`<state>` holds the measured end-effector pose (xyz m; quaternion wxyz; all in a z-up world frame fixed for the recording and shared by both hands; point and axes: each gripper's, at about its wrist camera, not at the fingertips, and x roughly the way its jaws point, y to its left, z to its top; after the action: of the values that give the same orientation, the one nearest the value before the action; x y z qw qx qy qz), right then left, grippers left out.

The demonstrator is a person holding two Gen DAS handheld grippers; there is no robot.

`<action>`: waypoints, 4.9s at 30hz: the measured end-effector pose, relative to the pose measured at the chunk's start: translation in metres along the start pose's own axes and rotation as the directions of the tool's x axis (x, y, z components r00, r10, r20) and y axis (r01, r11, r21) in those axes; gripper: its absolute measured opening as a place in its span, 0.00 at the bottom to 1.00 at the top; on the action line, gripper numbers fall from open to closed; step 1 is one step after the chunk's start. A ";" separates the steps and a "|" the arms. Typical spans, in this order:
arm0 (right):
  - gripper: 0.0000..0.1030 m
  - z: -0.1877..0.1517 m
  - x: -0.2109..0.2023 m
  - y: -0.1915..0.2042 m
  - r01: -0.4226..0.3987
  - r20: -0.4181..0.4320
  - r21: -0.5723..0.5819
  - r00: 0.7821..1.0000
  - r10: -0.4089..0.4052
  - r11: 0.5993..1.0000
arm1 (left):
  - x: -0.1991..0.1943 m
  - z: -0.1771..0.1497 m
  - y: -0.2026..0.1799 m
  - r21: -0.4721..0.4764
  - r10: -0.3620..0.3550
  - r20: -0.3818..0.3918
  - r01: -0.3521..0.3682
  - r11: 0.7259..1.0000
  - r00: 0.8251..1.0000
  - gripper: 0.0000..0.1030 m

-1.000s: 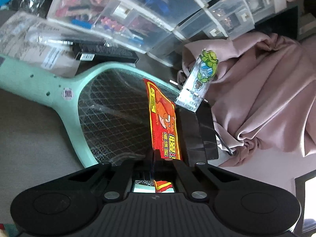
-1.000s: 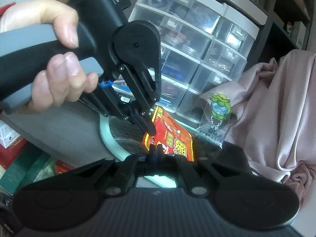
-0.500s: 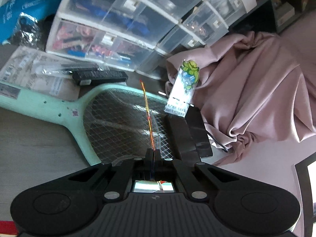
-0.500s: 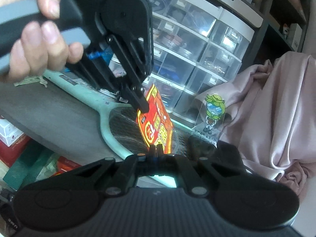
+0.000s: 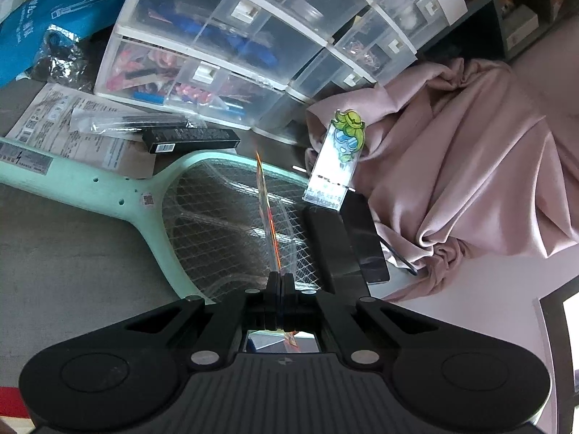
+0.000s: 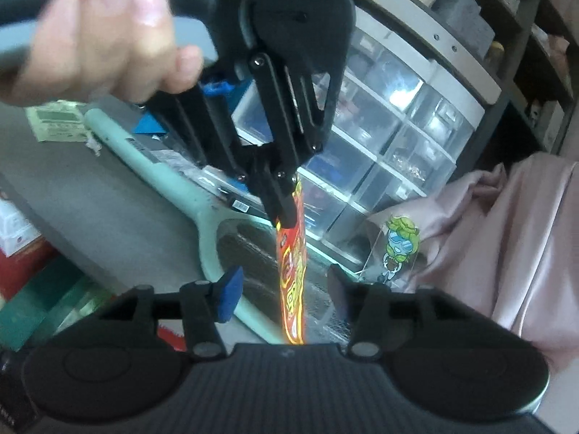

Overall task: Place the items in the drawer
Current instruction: 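Raise the red packet edge-on above the racket with the left gripper, then carry the red packet down over the open drawer with the left gripper, then open the left gripper to drop the red packet into the drawer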

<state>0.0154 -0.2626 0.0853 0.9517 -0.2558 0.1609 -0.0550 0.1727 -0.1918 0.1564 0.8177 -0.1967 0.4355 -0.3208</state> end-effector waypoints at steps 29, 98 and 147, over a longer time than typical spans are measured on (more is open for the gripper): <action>0.03 0.005 -0.010 0.006 0.069 0.000 0.001 0.998 -0.069 0.998 | -0.056 -0.031 -0.021 0.037 -0.009 0.055 0.007 0.999 0.998 0.00; 0.03 -0.049 -0.134 0.101 -0.252 -0.053 -0.353 0.967 0.250 0.901 | -0.131 -0.209 0.065 -0.322 0.131 0.158 -0.074 0.944 0.979 0.03; 0.78 -0.021 -0.111 0.065 -0.436 -0.070 -0.134 0.900 0.431 0.890 | -0.129 -0.166 0.067 -0.197 0.277 0.181 -0.241 0.950 0.944 0.65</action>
<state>-0.0950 -0.1952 0.0662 0.9152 -0.2816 0.2357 0.1656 0.0040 -0.0610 0.1019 0.8735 -0.2396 0.3965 -0.1495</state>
